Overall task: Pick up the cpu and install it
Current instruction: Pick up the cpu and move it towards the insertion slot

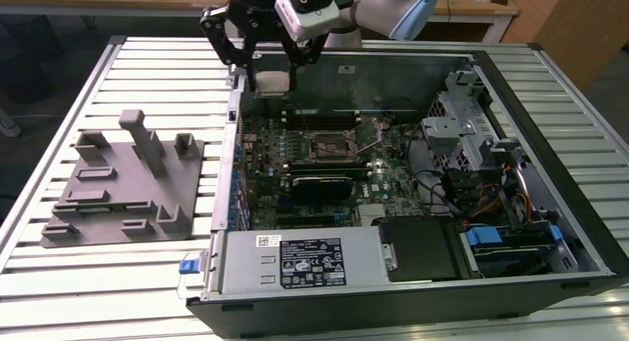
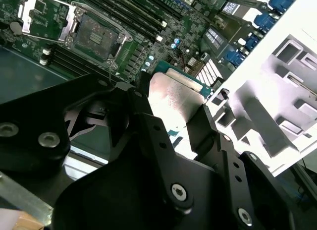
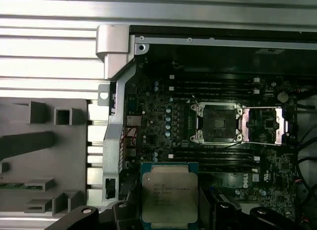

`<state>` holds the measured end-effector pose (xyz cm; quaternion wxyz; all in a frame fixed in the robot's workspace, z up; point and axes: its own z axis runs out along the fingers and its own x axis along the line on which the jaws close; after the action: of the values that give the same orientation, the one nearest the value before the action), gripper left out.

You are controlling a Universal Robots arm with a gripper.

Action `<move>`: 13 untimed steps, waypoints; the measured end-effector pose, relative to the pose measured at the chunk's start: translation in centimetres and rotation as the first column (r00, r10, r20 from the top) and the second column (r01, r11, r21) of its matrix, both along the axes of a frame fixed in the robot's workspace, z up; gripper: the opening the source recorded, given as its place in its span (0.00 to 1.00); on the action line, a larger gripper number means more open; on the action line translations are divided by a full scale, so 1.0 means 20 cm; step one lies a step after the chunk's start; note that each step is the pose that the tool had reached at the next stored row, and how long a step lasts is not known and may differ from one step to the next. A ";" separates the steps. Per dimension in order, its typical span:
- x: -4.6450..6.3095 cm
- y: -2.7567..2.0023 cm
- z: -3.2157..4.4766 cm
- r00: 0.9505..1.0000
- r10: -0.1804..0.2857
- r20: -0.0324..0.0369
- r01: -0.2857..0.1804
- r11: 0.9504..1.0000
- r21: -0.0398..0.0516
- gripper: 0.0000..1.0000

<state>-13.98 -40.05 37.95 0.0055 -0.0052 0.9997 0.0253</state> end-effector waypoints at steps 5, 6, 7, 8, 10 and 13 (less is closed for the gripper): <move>0.03 0.000 0.000 1.000 0.000 0.000 0.000 1.000 0.000 0.54; 0.04 0.000 0.000 1.000 0.000 0.000 0.000 1.000 0.000 0.54; 0.04 0.000 0.000 1.000 0.000 0.000 0.000 1.000 0.000 0.54; 0.05 0.000 0.000 1.000 0.000 0.000 0.000 1.000 0.000 0.54; 0.06 0.000 0.000 1.000 0.000 0.000 0.000 1.000 0.000 0.54; 0.08 0.000 0.000 1.000 0.000 0.000 0.000 1.000 0.000 0.54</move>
<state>-12.40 -40.05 37.95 0.0055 -0.0052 0.9997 0.0253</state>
